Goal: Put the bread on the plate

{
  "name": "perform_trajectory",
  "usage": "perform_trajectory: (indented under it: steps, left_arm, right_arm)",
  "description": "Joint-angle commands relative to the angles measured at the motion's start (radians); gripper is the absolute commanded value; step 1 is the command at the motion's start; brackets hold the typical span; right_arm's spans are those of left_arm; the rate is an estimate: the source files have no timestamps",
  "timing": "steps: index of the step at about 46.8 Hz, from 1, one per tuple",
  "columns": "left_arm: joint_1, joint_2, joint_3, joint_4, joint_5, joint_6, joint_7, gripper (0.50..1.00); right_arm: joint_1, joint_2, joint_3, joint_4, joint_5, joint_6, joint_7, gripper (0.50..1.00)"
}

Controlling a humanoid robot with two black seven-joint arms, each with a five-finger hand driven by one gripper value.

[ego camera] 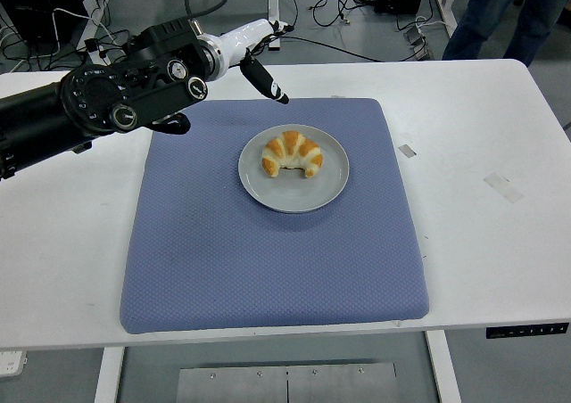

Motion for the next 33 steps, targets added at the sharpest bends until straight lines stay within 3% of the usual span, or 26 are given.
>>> perform_trajectory:
  steps: [1, 9, 15, 21, 26, 33]
  left_arm:
    - [0.019, 0.005, -0.067, 0.02, -0.011, 0.001, -0.006, 0.99]
    - [0.095, 0.007, -0.201, 0.059, -0.054, -0.003, -0.013, 0.99]
    - [0.128, 0.061, -0.233, 0.068, -0.083, -0.015, -0.01, 0.99]
    - [0.15, 0.099, -0.262, 0.083, -0.273, -0.016, -0.014, 0.99]
    - [0.174, 0.101, -0.268, 0.158, -0.439, -0.015, -0.017, 0.99]
    - [0.217, 0.091, -0.285, 0.238, -0.506, -0.016, -0.025, 0.992]
  right_arm:
    - [0.0, 0.0, 0.0, 0.0, 0.0, 0.0, 0.0, 1.0]
    - [0.0, 0.0, 0.0, 0.0, 0.0, 0.0, 0.0, 1.0]
    - [0.0, 0.0, 0.0, 0.0, 0.0, 0.0, 0.0, 1.0]
    - [0.0, 0.0, 0.0, 0.0, 0.0, 0.0, 0.0, 1.0]
    - [0.0, 0.0, 0.0, 0.0, 0.0, 0.0, 0.0, 1.0]
    - [0.0, 0.0, 0.0, 0.0, 0.0, 0.0, 0.0, 1.0]
